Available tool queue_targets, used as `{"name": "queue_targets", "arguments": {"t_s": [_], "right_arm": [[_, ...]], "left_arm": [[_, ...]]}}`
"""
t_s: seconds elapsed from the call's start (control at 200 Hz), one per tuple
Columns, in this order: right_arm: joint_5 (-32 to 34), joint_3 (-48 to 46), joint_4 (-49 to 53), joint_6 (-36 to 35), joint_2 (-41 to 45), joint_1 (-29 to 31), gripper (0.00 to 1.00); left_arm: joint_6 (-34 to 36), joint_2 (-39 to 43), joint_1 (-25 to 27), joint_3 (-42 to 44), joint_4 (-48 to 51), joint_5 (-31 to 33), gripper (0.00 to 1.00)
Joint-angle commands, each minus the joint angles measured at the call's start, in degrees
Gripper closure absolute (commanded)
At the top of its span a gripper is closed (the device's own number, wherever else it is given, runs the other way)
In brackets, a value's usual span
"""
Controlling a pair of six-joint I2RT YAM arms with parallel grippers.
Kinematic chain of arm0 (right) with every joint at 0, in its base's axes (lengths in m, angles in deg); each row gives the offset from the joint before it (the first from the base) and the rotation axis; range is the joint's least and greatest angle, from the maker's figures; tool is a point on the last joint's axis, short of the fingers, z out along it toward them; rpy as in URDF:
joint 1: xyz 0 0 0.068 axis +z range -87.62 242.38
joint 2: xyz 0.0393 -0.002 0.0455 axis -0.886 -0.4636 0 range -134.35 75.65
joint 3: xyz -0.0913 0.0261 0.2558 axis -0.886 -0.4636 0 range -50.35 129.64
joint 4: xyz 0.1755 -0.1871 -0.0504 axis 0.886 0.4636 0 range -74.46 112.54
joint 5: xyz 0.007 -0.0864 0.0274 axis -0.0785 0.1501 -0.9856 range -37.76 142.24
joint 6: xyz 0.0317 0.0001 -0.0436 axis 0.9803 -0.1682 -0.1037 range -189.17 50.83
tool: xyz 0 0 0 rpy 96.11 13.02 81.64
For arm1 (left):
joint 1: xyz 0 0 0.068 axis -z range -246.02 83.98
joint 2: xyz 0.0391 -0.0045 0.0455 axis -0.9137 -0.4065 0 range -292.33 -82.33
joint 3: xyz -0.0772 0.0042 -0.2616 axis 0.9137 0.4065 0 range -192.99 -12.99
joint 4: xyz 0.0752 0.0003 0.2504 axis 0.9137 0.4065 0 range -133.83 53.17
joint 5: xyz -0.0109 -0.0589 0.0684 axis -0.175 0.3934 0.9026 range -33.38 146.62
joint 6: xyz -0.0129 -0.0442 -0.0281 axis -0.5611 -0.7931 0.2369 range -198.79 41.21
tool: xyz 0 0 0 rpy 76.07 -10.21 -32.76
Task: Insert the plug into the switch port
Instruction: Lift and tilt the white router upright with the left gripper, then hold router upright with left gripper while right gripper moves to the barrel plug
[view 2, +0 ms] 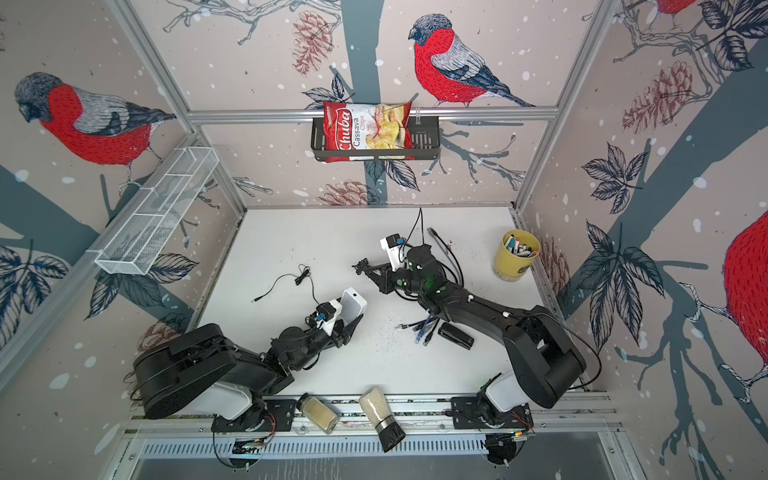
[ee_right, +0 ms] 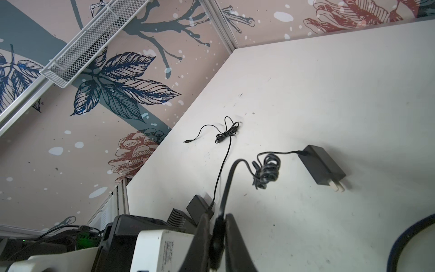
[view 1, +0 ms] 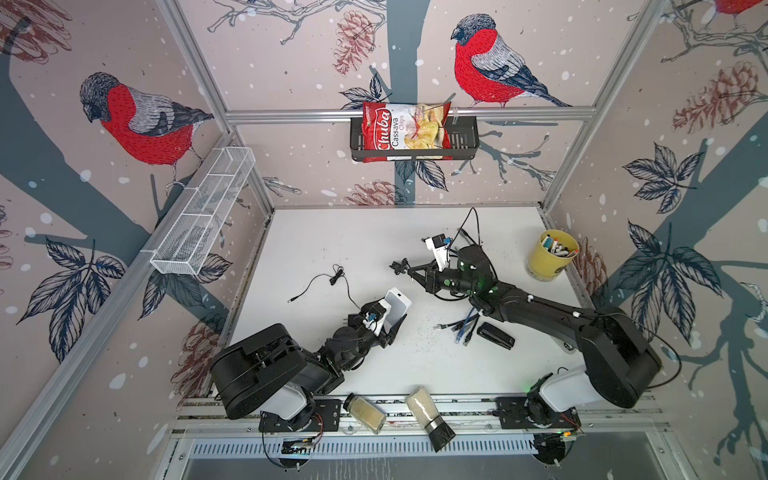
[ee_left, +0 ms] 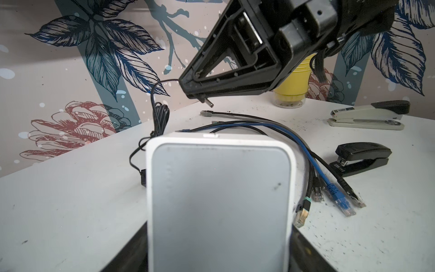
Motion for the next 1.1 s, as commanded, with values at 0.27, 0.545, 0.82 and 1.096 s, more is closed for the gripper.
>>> {"name": "queue_targets", "arguments": {"t_s": [0.27,0.545,0.82,1.096], "right_arm": [[-3.89,-2.11,-5.61,-1.18,3.03,2.5,0.84],[1.81,0.24,0.39,-2.52,0.85,2.81,0.82],[14.02,4.91,16.75,-13.72,-0.77,1.63,0.63],[23.55,0.9,20.52,-38.59,-0.31,5.06,0.57]], "left_arm": [[0.48,0.4,0.01,-0.76,-2.72,0.08,0.66],[0.4,1.41,0.04,-0.11,-2.61,0.47,0.66],[-0.76,8.34,0.04,-0.06,6.12,2.72,0.66],[-6.58,18.87,0.03,-0.55,19.09,10.21,0.66]]}}
